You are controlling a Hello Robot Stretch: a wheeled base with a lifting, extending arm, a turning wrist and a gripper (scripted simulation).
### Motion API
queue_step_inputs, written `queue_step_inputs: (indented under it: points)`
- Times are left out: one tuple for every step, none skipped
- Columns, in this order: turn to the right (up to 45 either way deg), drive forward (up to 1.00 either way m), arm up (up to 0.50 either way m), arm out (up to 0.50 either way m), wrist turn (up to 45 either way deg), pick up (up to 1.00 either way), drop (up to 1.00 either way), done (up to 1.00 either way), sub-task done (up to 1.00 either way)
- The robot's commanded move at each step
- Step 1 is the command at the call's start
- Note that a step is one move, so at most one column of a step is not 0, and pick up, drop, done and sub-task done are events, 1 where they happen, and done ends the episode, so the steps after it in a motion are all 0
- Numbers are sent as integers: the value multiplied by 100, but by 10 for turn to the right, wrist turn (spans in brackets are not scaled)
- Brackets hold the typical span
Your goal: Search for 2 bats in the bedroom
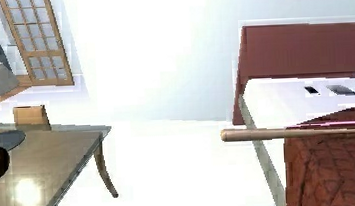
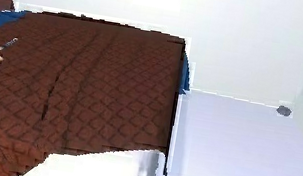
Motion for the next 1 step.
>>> queue_step_inputs:
  points:
    - [-30,0,0,0,0,0,0,0,0]
